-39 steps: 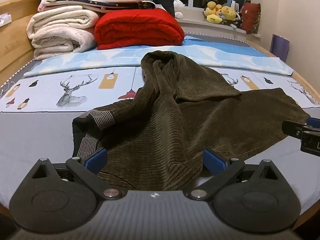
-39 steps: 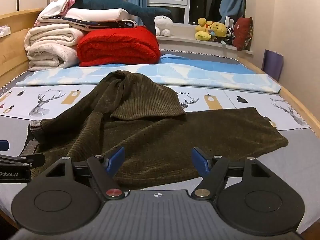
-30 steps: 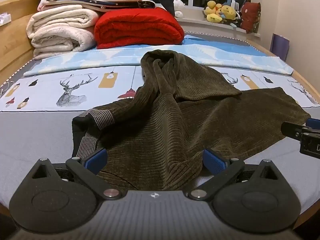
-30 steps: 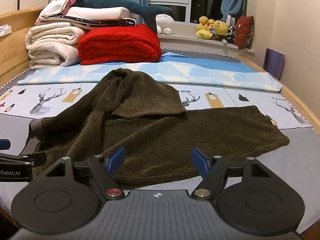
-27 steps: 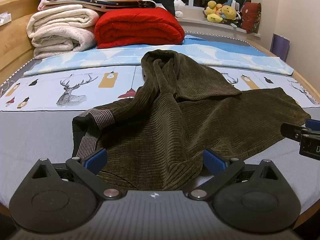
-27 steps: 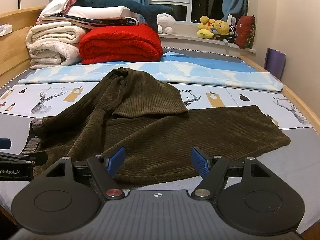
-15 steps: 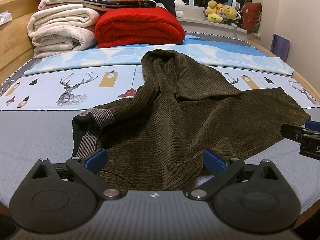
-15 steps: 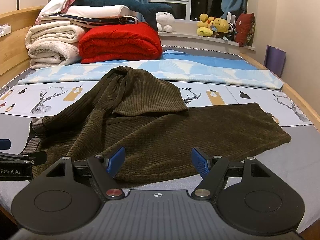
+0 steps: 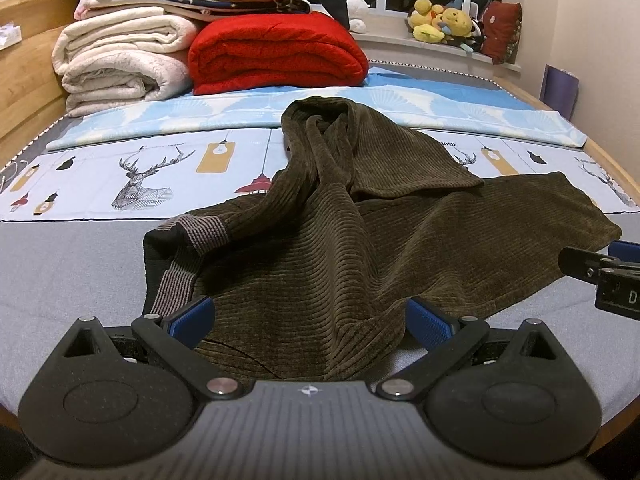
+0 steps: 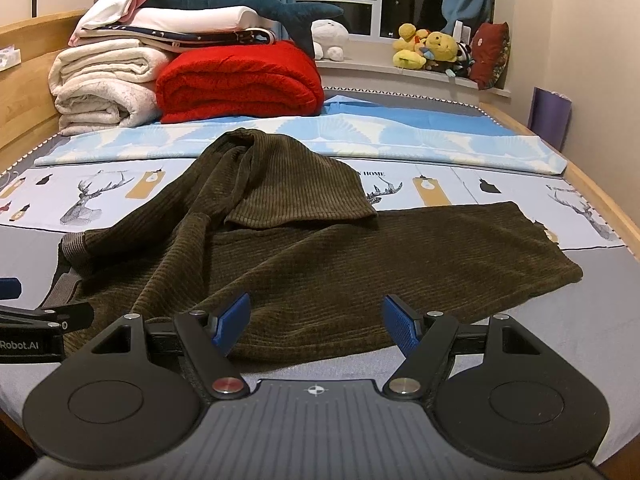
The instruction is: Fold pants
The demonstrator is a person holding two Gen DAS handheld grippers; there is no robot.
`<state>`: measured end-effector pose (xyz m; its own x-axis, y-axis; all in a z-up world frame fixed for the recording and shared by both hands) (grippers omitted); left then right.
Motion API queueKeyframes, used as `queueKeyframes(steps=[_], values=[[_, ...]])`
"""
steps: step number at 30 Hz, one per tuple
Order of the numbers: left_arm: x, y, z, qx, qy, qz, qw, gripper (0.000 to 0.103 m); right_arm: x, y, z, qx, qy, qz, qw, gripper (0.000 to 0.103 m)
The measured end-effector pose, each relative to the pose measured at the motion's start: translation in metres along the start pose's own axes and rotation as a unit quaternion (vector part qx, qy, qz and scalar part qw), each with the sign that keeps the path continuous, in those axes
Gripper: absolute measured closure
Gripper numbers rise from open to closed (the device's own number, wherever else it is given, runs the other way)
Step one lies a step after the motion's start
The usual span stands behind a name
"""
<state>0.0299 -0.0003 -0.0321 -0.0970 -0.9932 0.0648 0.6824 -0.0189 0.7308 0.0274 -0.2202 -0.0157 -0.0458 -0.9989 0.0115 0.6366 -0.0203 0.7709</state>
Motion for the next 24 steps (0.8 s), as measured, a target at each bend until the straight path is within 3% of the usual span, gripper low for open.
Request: queueKeyframes(steps=[24], values=[[0.0043,0.0004,-0.0013,-0.003,0.002,-0.009,1.0000,0.001,-0.0017,-0.0020,-0.0018,-0.001,-0.001,0.001,1.000,0.028]])
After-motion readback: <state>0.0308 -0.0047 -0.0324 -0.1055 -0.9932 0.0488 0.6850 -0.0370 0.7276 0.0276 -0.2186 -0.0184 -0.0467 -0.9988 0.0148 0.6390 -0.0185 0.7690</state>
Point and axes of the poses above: each gripper's, at about its wrist camera, not at the fingertips, and z roughly against the way its jaws point, x to its right, y to its top, the point moved 4 cm from there along -z, roughly the way its jaws point, and after that the axes turned 6 degrees about -y, right-handed, at the moved point
